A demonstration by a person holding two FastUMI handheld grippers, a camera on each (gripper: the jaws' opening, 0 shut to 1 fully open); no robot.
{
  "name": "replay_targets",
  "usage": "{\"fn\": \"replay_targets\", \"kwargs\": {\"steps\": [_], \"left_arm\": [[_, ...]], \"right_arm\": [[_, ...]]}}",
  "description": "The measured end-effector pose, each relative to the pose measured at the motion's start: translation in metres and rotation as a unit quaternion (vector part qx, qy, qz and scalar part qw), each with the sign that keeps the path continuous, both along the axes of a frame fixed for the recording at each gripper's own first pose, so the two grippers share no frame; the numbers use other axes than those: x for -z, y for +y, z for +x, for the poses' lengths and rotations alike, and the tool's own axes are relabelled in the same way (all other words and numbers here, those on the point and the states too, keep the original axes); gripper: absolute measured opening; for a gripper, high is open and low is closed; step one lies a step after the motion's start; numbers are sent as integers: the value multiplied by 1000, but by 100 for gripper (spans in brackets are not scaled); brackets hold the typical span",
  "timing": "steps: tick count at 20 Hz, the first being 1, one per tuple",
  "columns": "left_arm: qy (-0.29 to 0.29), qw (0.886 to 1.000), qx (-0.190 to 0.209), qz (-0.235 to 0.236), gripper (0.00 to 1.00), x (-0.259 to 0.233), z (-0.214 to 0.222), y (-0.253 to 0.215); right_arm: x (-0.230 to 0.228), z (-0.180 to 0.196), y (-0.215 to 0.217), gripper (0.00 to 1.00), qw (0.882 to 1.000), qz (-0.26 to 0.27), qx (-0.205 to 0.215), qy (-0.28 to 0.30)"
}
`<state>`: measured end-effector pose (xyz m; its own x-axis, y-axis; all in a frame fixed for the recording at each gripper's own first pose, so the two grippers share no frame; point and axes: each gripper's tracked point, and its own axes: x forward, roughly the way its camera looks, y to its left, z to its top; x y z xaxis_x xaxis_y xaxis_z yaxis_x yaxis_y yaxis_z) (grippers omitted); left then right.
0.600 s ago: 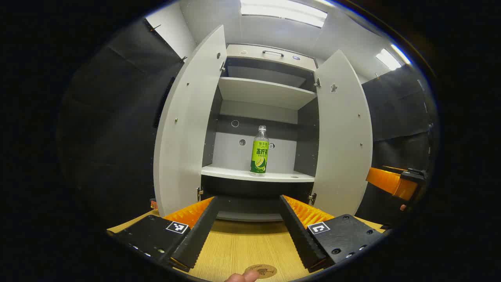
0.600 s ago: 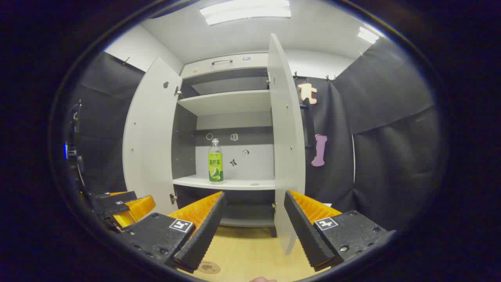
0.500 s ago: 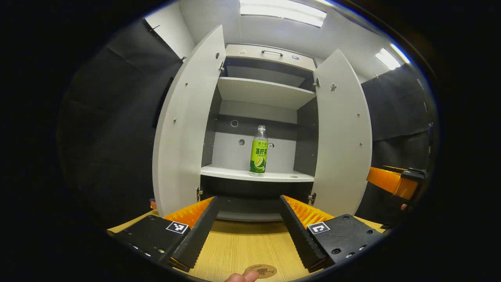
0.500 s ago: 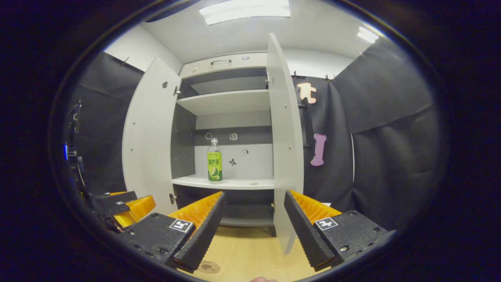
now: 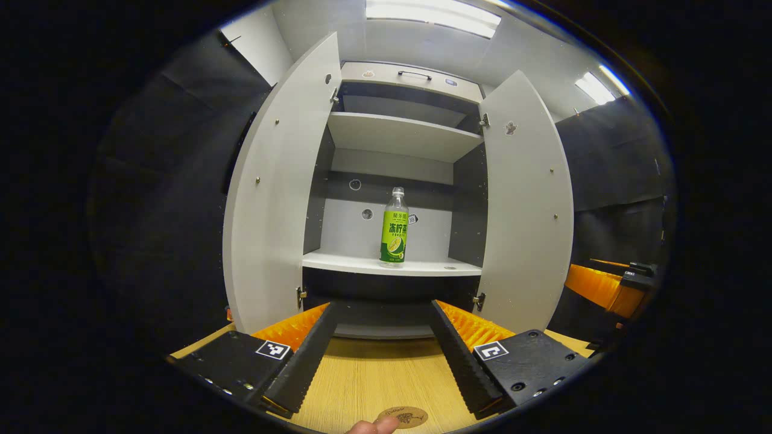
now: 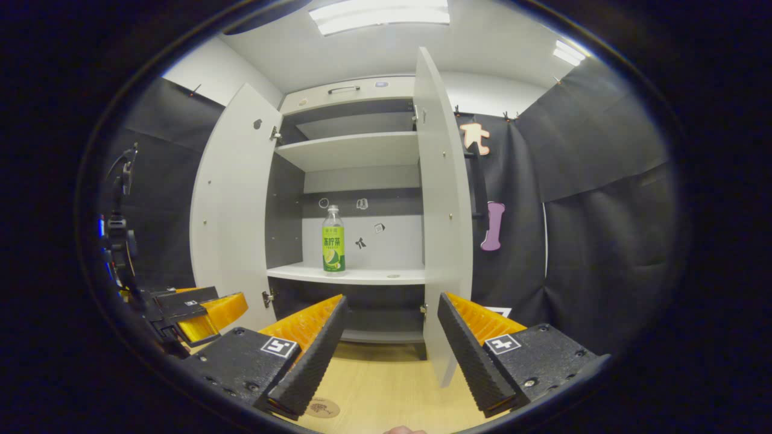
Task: Grasp the bottle in the cabinet with the left hand and place it on the coaster, then close the right door with the right hand and the left door with the left hand.
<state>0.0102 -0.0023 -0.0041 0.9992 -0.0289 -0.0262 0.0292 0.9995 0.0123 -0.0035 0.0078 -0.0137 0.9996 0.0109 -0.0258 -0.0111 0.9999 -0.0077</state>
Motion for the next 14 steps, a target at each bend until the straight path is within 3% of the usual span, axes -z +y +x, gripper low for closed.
{"fn": "replay_targets", "kwargs": {"steps": [2, 4, 14], "left_arm": [[0, 1000, 2, -4, 95, -1, 1, 0], [1, 1000, 4, -9, 95, -2, 3, 1], [-5, 998, 59, -34, 95, -41, 52, -20]], "right_arm": [[3, 1, 2, 93, 1000, -1, 0, 5], [1, 0, 3, 99, 1000, -4, -2, 5], [-3, -4, 1, 98, 1000, 5, -7, 4]]}}
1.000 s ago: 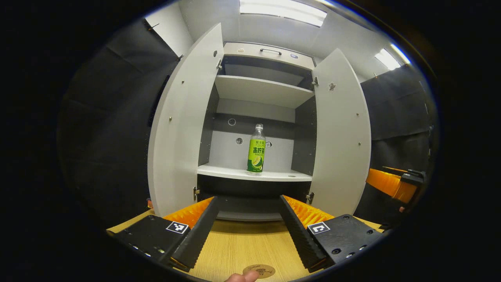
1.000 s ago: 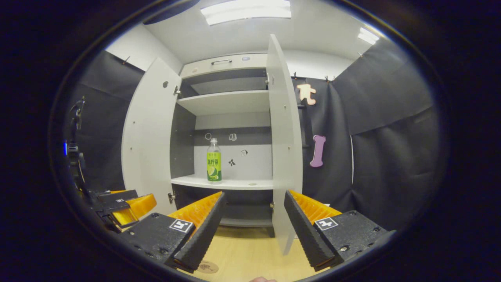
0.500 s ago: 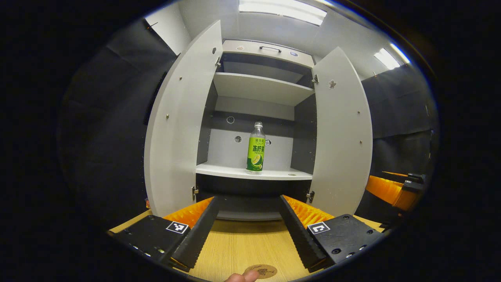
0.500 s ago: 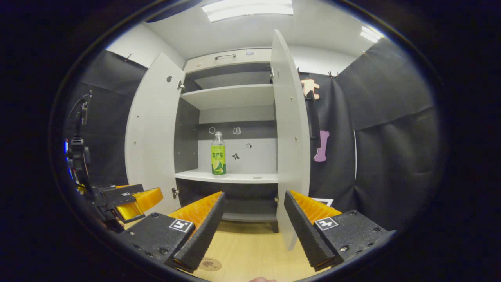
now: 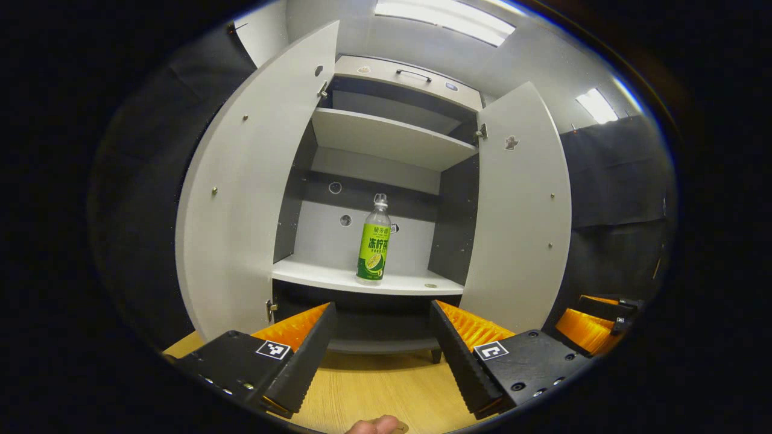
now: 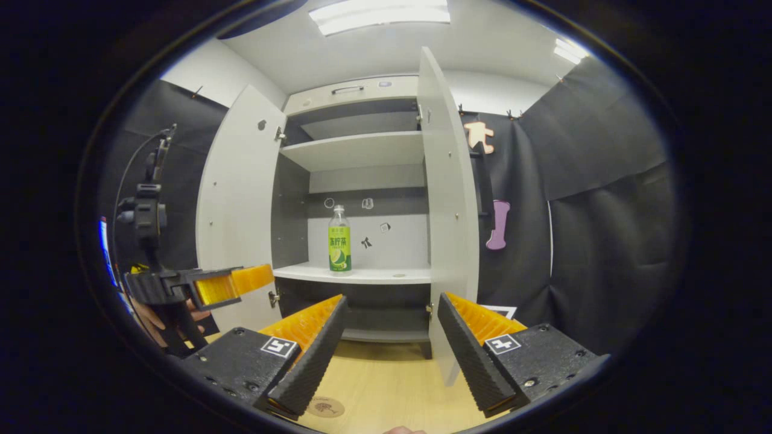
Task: Grasp the bottle in the cabinet with the left hand and place it on the coaster, then close the right door with the right hand and the left door with the left hand.
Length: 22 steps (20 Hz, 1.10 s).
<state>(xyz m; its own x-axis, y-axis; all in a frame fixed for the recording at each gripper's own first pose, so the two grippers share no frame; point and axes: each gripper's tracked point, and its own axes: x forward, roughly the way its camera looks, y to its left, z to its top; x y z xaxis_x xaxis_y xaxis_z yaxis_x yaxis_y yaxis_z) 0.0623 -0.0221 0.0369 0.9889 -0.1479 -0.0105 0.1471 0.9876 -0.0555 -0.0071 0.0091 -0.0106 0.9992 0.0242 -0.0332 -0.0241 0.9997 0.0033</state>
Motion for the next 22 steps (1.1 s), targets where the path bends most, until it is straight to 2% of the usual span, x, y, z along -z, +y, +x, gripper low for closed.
{"fn": "replay_targets", "kwargs": {"steps": [6, 7, 8, 11, 17, 22], "left_arm": [[-7, 1000, 19, 4, 94, -25, 46, -16], [-7, 1000, 23, 1, 99, -30, 54, -20], [-9, 1000, 30, 0, 94, -33, 62, -24], [-11, 999, 35, 5, 95, -39, 88, -32], [-13, 999, -1, 46, 94, -35, 158, -19], [-4, 999, -15, 50, 95, -30, 209, -9]], "right_arm": [[-5, -9, -13, 98, 1000, 6, 17, -1], [-7, -9, -15, 98, 1000, 8, 20, -2], [-6, -10, -17, 98, 1000, 8, 23, -2], [-7, -11, -21, 98, 1000, 5, 27, -1], [-7, -8, -25, 98, 999, 9, 33, -2], [-2, 1, -32, 98, 999, 19, 48, 0]]}}
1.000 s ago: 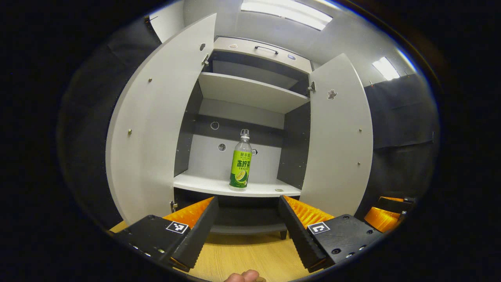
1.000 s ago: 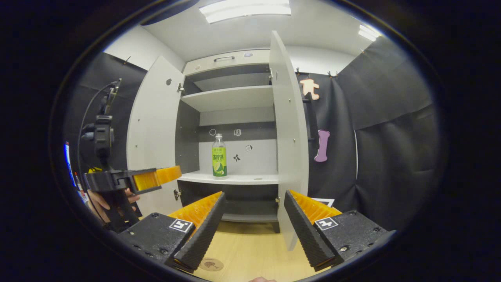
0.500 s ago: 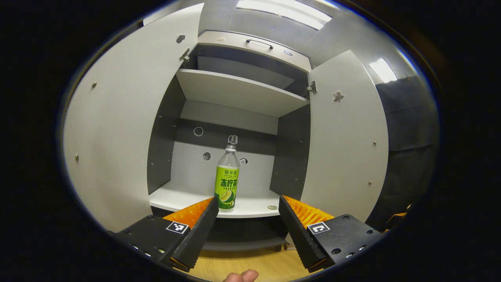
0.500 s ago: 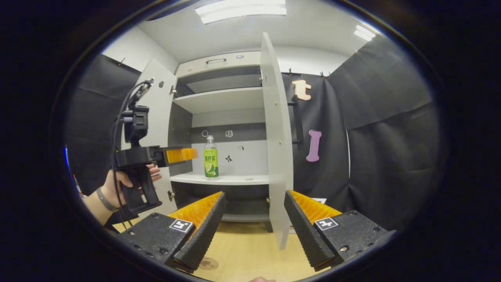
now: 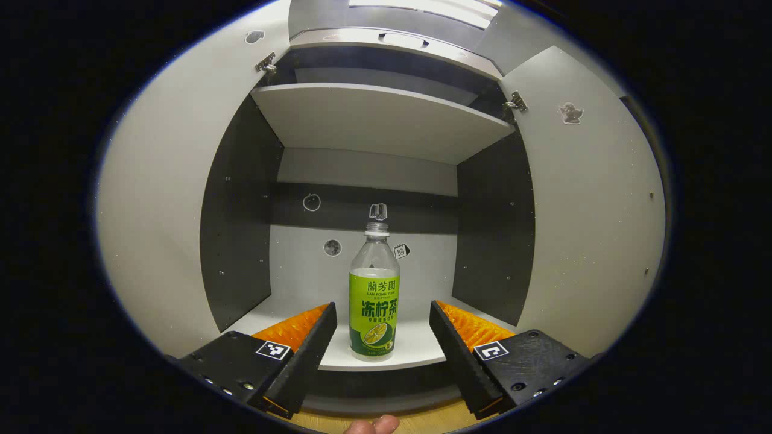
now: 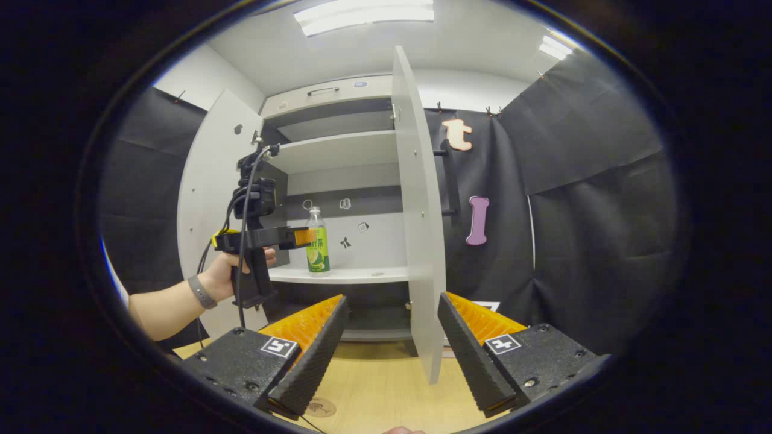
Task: Grasp the bottle in the cabinet with the left hand and place it on the coaster, then close the right door with the right hand and the left door with the left hand.
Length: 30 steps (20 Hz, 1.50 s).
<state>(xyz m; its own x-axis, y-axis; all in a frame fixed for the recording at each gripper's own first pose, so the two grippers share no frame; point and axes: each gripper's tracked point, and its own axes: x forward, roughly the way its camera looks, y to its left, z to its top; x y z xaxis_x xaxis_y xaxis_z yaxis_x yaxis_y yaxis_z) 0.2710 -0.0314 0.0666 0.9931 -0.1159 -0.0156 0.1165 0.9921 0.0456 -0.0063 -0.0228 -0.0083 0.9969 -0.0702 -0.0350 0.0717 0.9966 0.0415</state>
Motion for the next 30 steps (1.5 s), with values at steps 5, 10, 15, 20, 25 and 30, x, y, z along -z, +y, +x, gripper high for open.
{"fn": "replay_targets", "kwargs": {"steps": [5, 10, 15, 20, 25, 30], "left_arm": [[15, 1000, -5, 4, 94, 13, 42, -1], [27, 999, -20, 7, 95, 27, 74, -1], [16, 999, -31, 10, 80, 23, 82, 1], [7, 1000, -23, 16, 75, 15, 65, 1], [-3, 1000, 2, 10, 75, 7, 13, -6], [-23, 999, 26, 12, 75, 15, -53, -12]], "right_arm": [[4, 6, -14, 98, 1000, 3, 25, 4], [4, 9, -30, 98, 999, -3, 49, 8], [7, 14, -35, 99, 999, 1, 52, 13], [8, 18, -29, 98, 999, 1, 35, 16], [1, 19, -13, 98, 1000, 2, -5, 16], [-20, 21, -4, 98, 999, 4, -41, 3]]}}
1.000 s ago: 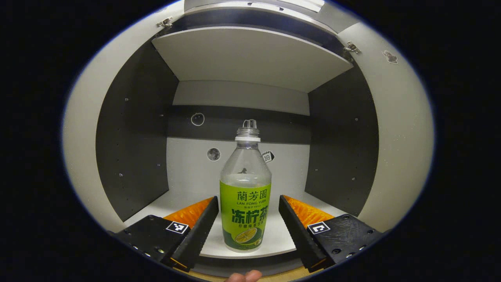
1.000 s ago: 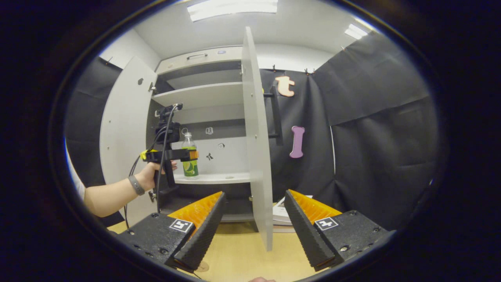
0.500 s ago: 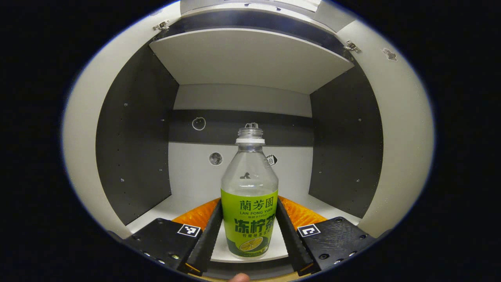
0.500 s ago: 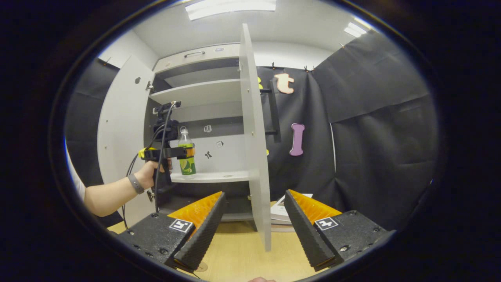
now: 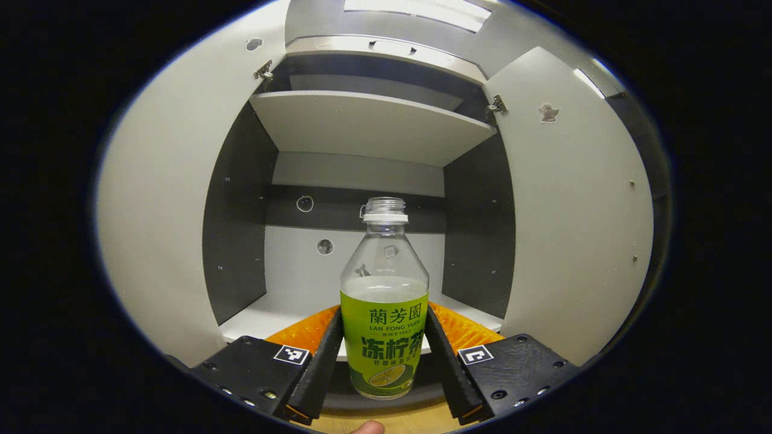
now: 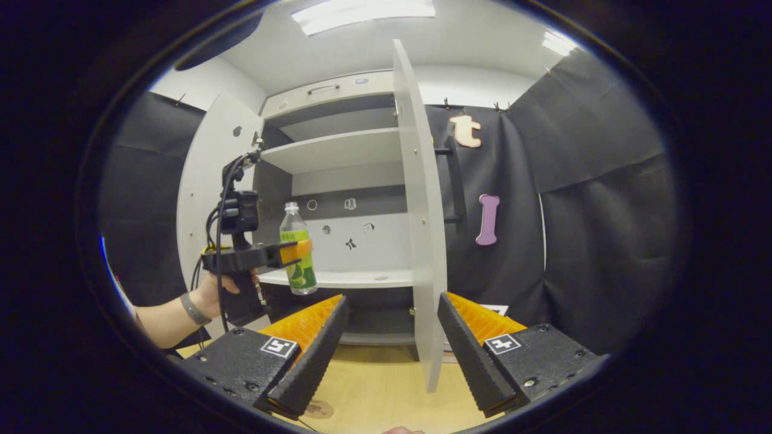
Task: Grasp the bottle in the cabinet with the left hand and place it on the coaster, then close the right door with the right hand and the left door with the left hand.
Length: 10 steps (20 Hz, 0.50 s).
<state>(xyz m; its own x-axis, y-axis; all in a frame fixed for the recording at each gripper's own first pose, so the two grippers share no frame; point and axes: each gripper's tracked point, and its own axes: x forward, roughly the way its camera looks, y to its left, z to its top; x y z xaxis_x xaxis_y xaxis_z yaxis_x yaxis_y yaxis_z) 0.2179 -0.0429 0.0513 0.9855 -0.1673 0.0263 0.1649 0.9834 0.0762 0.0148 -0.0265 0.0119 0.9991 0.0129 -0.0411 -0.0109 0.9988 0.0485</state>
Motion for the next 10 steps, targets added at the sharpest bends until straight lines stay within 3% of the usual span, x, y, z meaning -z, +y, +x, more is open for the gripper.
{"fn": "replay_targets", "kwargs": {"steps": [7, 10], "left_arm": [[10, 1000, 21, -13, 75, 90, -90, -14], [41, 999, 0, -26, 75, 145, -126, -16]], "right_arm": [[-59, 0, -5, 98, 999, 7, -9, -52], [-73, -5, -19, 99, 998, -17, 11, -65]]}}
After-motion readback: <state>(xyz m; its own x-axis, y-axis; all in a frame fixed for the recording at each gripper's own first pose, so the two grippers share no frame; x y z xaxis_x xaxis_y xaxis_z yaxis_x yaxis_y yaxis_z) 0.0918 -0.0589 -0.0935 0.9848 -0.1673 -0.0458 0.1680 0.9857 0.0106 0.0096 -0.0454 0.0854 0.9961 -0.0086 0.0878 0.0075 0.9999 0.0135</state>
